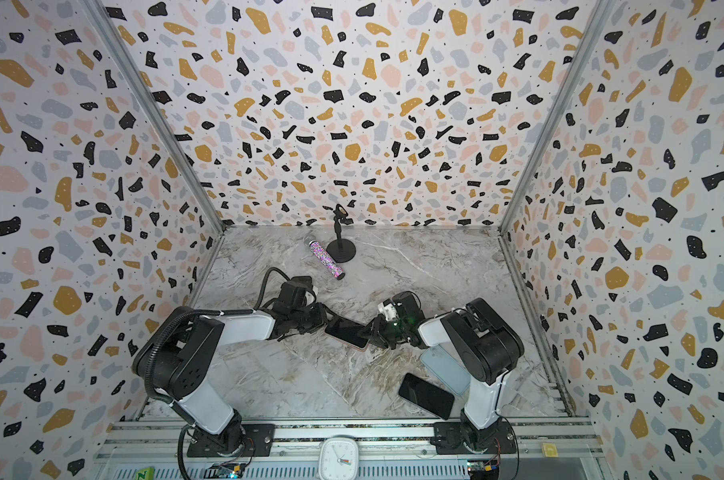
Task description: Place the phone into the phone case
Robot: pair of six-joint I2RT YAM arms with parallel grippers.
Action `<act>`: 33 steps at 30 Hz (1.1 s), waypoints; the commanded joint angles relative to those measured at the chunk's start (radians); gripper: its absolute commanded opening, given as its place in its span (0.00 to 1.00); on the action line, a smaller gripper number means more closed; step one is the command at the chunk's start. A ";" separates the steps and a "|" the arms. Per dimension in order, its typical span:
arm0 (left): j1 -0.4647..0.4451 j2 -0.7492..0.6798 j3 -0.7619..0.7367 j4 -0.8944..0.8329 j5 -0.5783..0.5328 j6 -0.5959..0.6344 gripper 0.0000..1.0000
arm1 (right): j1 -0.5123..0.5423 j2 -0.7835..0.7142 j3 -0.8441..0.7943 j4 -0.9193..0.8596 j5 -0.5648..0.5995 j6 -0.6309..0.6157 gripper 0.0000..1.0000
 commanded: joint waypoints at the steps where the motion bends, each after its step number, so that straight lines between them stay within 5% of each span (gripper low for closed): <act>1: -0.023 -0.011 -0.003 -0.019 0.092 0.014 0.40 | 0.005 -0.034 0.018 -0.166 0.075 -0.055 0.42; 19: 0.006 -0.017 0.006 -0.044 0.083 0.037 0.40 | 0.002 -0.178 0.123 -0.566 0.214 -0.293 0.53; 33: 0.015 -0.066 0.003 -0.135 0.044 0.093 0.44 | -0.017 -0.224 0.106 -0.629 0.201 -0.421 0.60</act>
